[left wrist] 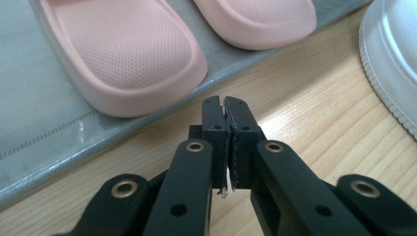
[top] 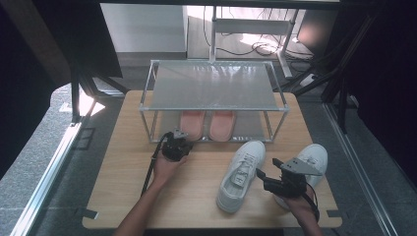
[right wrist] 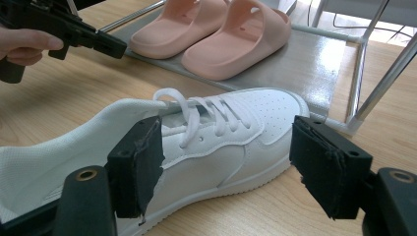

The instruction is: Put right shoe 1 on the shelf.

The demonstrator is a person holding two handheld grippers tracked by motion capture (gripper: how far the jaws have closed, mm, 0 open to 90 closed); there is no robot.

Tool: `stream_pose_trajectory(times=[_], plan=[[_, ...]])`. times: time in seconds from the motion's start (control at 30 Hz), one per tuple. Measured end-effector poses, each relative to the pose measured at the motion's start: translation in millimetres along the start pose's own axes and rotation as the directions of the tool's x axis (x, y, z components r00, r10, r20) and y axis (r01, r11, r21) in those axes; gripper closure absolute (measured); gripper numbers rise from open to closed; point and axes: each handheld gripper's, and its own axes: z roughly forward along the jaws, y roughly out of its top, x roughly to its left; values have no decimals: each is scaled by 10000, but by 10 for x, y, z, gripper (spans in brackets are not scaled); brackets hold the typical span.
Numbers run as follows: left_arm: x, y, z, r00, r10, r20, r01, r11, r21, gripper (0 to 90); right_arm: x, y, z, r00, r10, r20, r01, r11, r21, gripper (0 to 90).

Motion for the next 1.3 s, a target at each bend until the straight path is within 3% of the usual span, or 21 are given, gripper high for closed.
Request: stream_pose_trajectory(times=[0.23,0.3,0.53,0.7,0.8,0.9,1.0,1.1,1.3], plan=[[8,-123,-165,9999,-9,166,9,10000,-25,810,-7,1,-8,10000,20,5,-20,10000,0,291],[6,-154,-213,9997,-37,223,38,10000,-63,739,4,2,-4,10000,14,-5,-14,10000,3,291],[-8,-228,-320,9995,-73,323,79,9998,-191,683,15,2,4,10000,-6,-40,6,10000,30,291],[100,-184,-268,9996,-270,-115,268,9995,-136,687,15,3,0,10000,-16,-47,17,10000,40,291],[178,-127,-205,9978,-305,-596,295,9994,-171,703,10,2,1,10000,14,-17,-13,10000,25,291],[279,-71,-137,9919,-391,-1210,374,9992,-161,747,4,-1,2,10000,12,-8,-12,10000,35,291],[393,-22,-52,9861,-625,-1540,620,9980,-78,802,-5,-2,-1,10000,42,-12,-42,10000,54,291],[465,12,32,9813,-747,-1776,767,9970,44,841,-11,-2,-3,10000,54,5,-54,10000,18,292],[540,33,167,9786,-814,-1891,864,9961,187,888,-28,-5,-8,10000,77,24,-77,10000,31,291]])
